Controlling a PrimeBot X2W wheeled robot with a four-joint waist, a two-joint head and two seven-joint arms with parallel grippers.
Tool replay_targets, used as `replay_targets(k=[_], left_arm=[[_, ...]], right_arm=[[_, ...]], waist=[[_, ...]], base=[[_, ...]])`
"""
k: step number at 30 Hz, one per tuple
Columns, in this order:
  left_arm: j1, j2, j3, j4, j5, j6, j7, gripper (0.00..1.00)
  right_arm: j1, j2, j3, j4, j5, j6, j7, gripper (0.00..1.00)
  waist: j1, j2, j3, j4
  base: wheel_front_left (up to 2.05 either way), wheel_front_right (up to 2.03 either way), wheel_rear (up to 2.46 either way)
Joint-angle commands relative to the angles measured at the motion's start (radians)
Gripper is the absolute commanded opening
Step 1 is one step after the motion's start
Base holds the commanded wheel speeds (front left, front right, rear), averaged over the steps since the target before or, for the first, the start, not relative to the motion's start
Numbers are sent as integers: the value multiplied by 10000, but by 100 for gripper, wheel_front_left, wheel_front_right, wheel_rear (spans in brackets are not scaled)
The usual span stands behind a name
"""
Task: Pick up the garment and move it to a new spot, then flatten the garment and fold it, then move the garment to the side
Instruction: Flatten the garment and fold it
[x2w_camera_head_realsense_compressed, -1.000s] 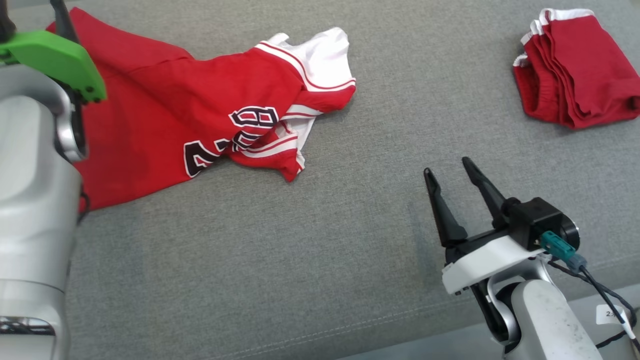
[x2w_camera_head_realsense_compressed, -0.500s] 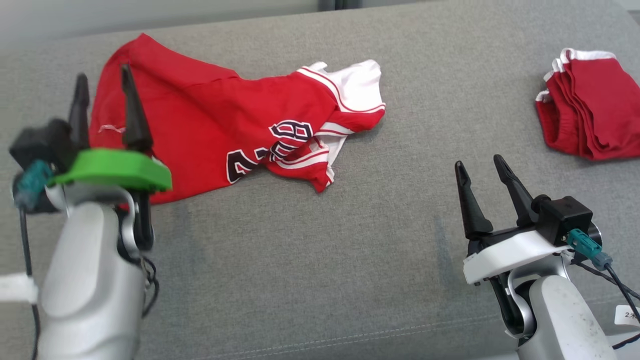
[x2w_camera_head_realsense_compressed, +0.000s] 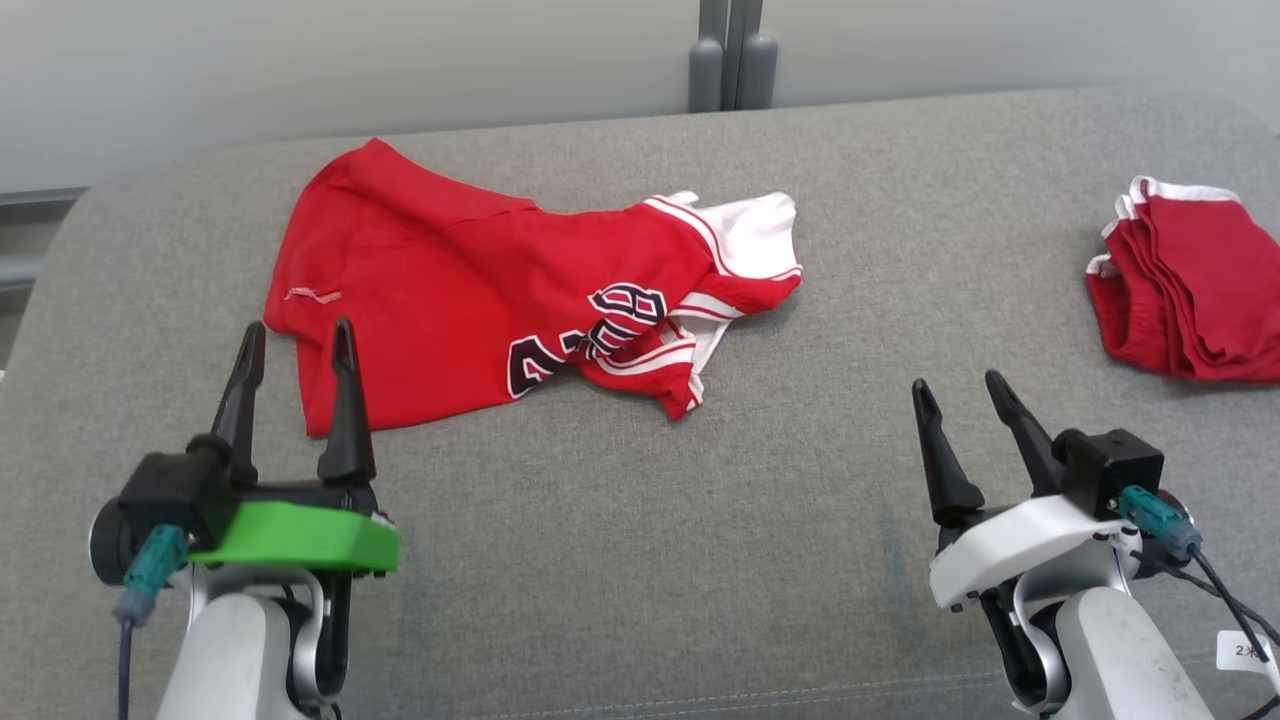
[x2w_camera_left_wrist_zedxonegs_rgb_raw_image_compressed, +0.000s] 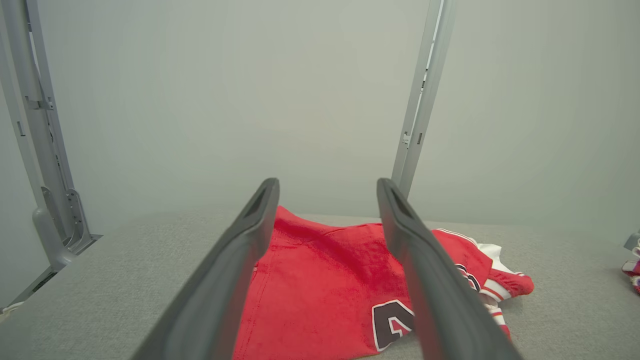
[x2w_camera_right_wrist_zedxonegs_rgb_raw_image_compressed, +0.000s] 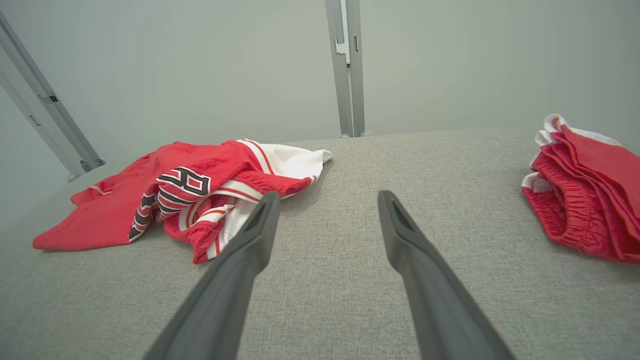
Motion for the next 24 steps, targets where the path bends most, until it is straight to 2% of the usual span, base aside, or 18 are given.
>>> replay_targets(k=[1, 12, 24], left_arm=[[195, 49, -4, -97, 85, -33, -2, 100], [2147, 44, -158, -93, 517, 173, -1, 100], [3093, 213, -472, -113, 419, 52, 246, 100]], right_arm=[[131, -17, -24, 56, -5, -8, 25, 100], [592, -18, -137, 301, -499, -8, 297, 100], [1097, -17, -312, 131, -647, -8, 412, 100]], waist=[[1, 0, -233, 137], [1, 0, -815, 331], [1, 0, -1030, 453]], base=[[0, 0, 0], [0, 0, 0], [0, 0, 0]])
